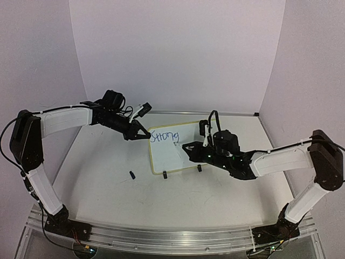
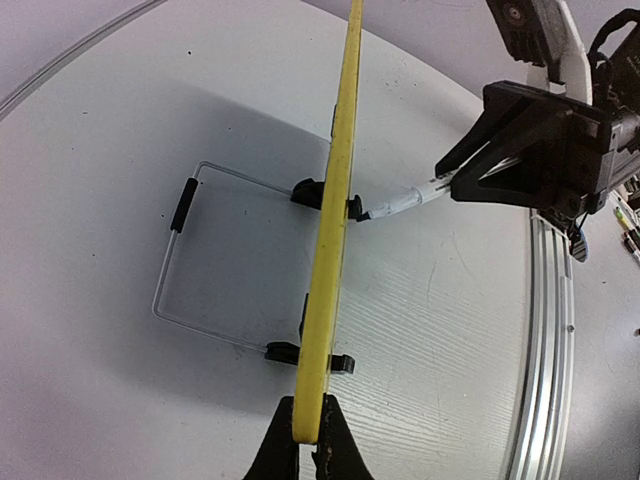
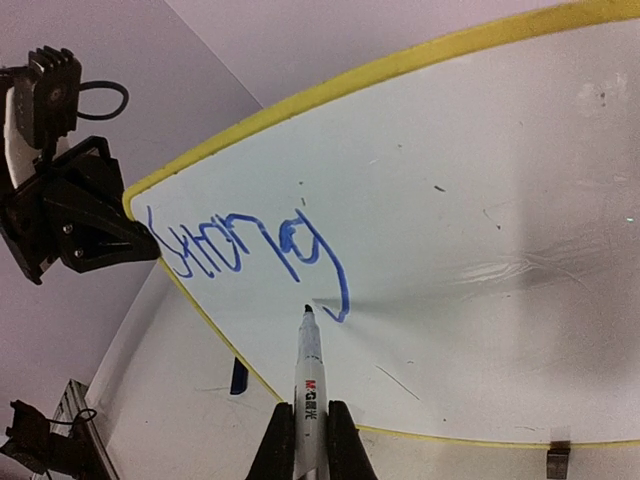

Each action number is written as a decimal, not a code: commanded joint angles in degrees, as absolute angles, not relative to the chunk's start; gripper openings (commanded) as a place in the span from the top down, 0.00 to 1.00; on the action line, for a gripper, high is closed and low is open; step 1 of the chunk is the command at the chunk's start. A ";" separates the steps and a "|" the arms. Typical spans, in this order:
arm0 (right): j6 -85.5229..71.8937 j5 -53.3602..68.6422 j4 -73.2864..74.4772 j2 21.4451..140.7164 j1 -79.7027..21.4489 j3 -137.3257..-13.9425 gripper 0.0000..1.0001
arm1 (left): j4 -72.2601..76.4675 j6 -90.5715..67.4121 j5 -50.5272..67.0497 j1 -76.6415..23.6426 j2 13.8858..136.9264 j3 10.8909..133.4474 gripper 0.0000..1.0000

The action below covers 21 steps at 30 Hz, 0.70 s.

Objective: Write a sentence on the whiteboard

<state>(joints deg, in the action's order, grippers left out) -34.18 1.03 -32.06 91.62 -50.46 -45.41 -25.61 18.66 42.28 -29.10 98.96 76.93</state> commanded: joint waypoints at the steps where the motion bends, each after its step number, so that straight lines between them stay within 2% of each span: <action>1: -31.93 3.21 -34.82 86.00 -50.64 -45.70 1.00 | -29.78 21.46 38.16 -30.06 98.70 77.87 1.00; 10: -28.74 5.21 -30.31 80.69 -50.14 -45.49 1.00 | -29.93 21.52 37.83 -30.12 98.36 77.73 1.00; 21: -27.22 14.50 -30.18 79.47 -43.66 -43.67 1.00 | -30.04 21.59 37.30 -30.15 98.36 77.70 1.00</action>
<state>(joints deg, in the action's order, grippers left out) -28.48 10.64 -29.84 81.43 -45.98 -44.98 -25.61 18.68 41.85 -29.36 98.85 76.93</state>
